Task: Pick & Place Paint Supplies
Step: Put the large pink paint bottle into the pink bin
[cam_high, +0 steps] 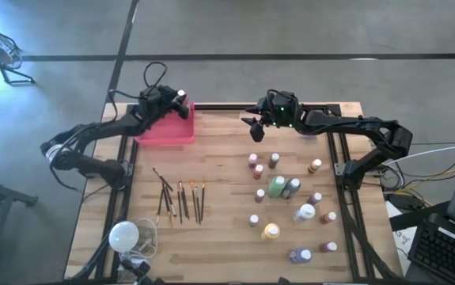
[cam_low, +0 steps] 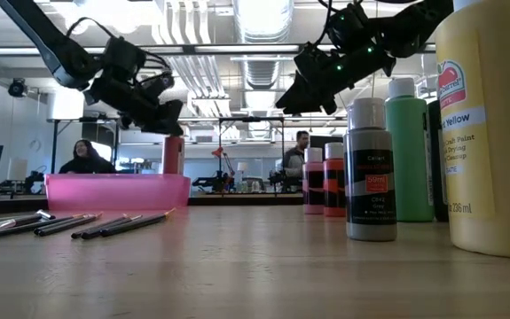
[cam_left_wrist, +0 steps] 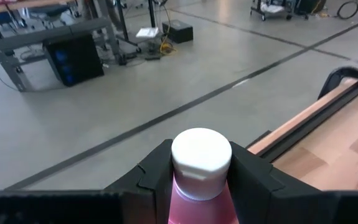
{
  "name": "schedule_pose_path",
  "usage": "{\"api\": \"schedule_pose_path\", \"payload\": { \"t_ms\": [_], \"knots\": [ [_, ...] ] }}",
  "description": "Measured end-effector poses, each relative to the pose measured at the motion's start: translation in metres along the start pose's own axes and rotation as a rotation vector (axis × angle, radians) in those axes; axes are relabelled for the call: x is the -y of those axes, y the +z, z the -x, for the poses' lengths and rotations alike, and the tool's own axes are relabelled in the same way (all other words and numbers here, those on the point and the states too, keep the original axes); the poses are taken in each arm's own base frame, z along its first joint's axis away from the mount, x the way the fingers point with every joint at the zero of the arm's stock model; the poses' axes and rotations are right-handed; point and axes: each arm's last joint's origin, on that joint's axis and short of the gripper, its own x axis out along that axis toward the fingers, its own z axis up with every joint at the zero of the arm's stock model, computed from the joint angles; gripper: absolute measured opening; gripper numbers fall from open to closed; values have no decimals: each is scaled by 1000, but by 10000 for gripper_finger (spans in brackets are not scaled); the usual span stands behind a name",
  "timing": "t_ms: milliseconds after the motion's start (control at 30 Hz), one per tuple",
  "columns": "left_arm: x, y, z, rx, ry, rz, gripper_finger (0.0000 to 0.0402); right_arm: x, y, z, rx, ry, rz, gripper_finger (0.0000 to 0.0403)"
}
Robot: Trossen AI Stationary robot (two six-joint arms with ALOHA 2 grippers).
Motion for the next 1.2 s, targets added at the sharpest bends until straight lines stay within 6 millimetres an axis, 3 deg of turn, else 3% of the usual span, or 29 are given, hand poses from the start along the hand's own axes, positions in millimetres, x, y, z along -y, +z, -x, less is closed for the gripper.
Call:
{"api": "schedule_pose_path", "payload": {
  "t_ms": [333, 767, 1200],
  "knots": [
    [3, -16, -21, 5, 5, 19, 126, 0, -2, 0, -23, -1, -4, 180],
    [3, -20, -26, -2, 8, 24, 127, 0, -4, 0, -41, -2, -4, 154],
    [3, -22, -26, -27, 4, 39, 177, 0, -5, 0, -47, -2, -5, 126]
  ]
}}
